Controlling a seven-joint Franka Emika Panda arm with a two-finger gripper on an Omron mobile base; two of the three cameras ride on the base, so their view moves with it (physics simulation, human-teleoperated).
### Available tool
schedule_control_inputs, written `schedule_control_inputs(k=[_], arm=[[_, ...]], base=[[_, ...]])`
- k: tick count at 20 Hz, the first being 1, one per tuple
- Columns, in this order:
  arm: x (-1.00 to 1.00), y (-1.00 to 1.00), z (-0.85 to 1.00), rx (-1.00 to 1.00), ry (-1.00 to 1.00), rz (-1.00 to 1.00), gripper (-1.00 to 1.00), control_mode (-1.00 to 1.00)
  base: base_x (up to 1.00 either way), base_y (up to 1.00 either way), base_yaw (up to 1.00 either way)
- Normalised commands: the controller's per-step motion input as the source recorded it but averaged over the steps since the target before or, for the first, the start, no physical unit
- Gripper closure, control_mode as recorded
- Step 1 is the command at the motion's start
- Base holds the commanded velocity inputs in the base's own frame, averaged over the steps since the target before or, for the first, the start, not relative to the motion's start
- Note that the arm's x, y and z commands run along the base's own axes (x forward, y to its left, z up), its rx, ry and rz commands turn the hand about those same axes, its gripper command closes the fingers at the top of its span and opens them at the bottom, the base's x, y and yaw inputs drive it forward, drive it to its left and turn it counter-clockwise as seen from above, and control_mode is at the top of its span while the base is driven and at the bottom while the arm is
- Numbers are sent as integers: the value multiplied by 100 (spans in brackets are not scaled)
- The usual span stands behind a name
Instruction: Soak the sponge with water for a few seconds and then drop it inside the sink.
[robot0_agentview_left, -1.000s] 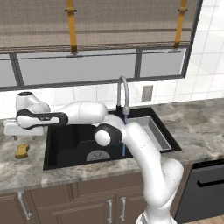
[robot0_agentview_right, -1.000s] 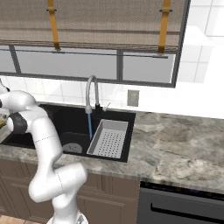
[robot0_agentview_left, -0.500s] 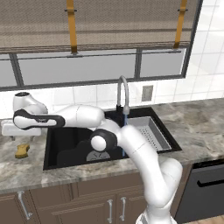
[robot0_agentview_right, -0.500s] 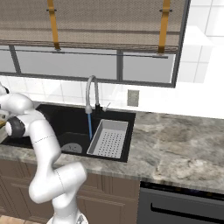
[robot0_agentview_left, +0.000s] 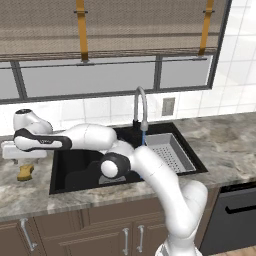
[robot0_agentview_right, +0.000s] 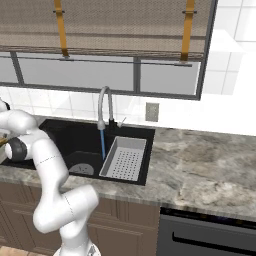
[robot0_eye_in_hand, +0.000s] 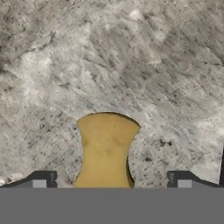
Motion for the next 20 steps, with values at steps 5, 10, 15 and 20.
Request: schedule_control_inputs(k=[5, 10, 15, 20], arm=[[3, 0, -20, 0, 0, 0, -100, -100], [6, 0, -27, 0, 0, 1, -100, -100], [9, 0, -29, 0, 1, 2, -100, -100], [6, 4, -25, 0, 1, 2, -100, -100]], base=[[0, 0, 0], [0, 0, 0], [0, 0, 0], [0, 0, 0]])
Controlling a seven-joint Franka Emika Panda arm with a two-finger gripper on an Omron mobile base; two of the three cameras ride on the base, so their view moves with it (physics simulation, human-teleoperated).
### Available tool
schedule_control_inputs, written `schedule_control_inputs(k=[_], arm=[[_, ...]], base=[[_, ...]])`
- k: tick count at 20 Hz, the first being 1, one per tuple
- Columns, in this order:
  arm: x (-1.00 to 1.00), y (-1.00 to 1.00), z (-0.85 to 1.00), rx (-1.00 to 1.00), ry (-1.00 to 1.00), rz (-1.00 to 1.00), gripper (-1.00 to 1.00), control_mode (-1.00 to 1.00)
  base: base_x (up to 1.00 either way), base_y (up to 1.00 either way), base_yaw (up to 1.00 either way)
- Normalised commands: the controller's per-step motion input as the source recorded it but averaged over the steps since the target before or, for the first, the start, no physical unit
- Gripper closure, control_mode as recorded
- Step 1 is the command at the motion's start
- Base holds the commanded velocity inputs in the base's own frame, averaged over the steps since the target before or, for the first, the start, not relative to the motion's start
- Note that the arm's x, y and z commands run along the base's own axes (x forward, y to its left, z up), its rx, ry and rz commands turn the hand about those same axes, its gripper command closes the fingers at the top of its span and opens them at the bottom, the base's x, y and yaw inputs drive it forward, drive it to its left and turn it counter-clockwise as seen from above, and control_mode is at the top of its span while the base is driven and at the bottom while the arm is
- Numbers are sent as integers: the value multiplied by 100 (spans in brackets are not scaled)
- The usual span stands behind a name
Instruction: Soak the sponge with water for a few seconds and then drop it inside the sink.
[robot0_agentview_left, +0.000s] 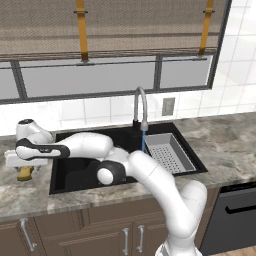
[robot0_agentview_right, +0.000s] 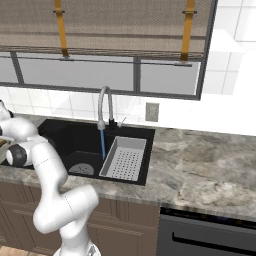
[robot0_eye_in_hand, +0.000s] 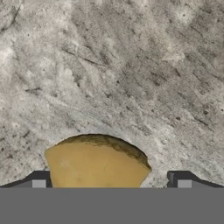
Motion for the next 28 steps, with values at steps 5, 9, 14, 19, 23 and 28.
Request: schedule_control_inputs(k=[5, 9, 14, 19, 23, 28], arm=[[0, 16, -6, 0, 0, 2, -100, -100], [0, 17, 0, 0, 0, 3, -100, -100], [0, 14, -3, 0, 0, 3, -100, -100], [0, 1, -1, 0, 0, 0, -100, -100], [0, 0, 0, 0, 0, 0, -100, -100], [0, 0, 0, 0, 0, 0, 100, -100]], base=[[0, 0, 0], [0, 0, 0], [0, 0, 0], [0, 0, 0], [0, 0, 0], [0, 0, 0]])
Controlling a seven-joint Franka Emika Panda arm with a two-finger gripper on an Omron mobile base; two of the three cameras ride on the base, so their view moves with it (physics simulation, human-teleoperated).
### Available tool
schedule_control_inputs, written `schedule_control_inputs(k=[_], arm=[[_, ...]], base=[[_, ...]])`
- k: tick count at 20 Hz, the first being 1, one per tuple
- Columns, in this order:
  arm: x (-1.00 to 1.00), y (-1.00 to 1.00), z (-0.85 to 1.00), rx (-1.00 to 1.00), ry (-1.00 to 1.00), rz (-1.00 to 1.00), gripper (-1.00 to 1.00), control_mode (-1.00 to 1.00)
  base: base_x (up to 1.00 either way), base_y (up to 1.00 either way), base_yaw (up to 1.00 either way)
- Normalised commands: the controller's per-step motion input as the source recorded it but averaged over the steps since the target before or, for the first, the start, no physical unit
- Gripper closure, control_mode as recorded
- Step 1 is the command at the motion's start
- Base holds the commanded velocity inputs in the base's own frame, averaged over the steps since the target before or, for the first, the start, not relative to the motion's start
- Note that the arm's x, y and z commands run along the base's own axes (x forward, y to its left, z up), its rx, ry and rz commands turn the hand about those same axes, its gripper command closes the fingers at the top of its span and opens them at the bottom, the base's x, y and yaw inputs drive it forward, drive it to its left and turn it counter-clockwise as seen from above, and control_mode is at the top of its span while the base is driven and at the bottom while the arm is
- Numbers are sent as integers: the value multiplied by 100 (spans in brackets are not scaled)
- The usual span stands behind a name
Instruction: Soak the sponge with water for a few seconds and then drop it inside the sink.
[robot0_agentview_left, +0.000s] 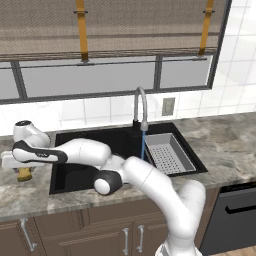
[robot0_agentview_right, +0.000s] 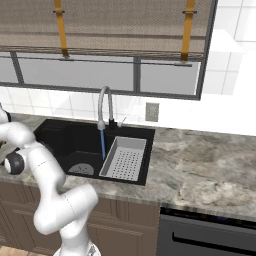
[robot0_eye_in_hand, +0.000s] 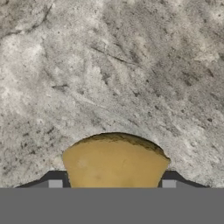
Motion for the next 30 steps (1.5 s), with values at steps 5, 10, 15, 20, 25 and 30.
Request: schedule_control_inputs(k=[5, 10, 15, 20, 25, 30], arm=[[0, 0, 0, 0, 0, 0, 100, -100], [0, 0, 0, 0, 0, 0, 100, -100], [1, -12, 4, 0, 0, 0, 100, -100], [-4, -35, 54, 1, -3, 0, 100, -100], [-29, -45, 52, 7, -6, 0, 100, -100], [-33, -49, 32, 7, -4, 0, 100, -100]], base=[[0, 0, 0], [0, 0, 0], [0, 0, 0], [0, 0, 0], [0, 0, 0], [0, 0, 0]])
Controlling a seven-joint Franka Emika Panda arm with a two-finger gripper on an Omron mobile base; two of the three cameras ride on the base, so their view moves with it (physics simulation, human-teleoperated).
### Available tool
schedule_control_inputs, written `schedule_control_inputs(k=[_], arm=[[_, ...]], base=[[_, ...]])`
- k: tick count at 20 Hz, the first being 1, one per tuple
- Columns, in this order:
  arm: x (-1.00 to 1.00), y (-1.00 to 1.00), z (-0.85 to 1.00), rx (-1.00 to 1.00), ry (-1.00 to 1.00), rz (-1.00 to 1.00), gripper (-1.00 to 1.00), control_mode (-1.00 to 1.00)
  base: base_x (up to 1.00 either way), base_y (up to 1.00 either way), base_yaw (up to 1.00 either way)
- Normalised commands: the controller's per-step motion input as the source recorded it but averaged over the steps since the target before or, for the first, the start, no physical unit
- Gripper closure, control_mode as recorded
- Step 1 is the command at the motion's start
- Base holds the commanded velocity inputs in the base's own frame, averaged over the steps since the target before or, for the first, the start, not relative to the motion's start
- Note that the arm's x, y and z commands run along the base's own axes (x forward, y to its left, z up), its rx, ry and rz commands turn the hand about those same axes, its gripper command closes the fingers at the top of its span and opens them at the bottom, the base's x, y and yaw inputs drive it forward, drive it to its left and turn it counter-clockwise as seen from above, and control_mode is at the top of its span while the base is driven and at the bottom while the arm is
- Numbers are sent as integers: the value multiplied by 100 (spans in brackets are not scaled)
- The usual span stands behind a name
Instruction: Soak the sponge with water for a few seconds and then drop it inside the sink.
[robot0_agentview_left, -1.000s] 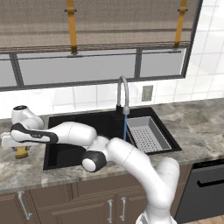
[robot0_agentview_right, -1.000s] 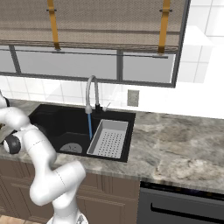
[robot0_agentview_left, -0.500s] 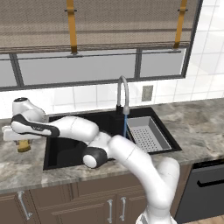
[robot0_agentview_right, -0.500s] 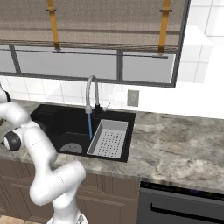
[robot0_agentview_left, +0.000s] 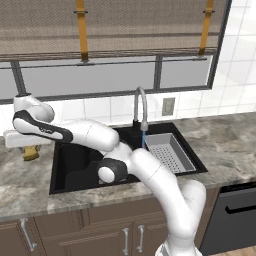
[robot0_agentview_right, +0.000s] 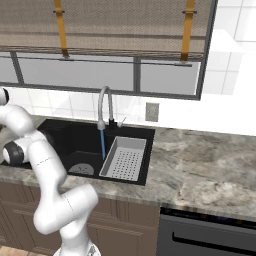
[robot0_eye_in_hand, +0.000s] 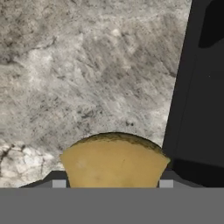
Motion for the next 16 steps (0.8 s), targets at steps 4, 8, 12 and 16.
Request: schedule_control_inputs(k=[4, 8, 12, 16], arm=[[-39, -54, 14, 8, -4, 0, 100, -100], [-36, -64, 0, 8, -6, 0, 100, -100], [-35, -75, 3, 9, -6, 0, 100, -100], [-38, -80, 0, 5, -6, 0, 100, -100]], base=[[0, 0, 0], [0, 0, 0], [0, 0, 0], [0, 0, 0]])
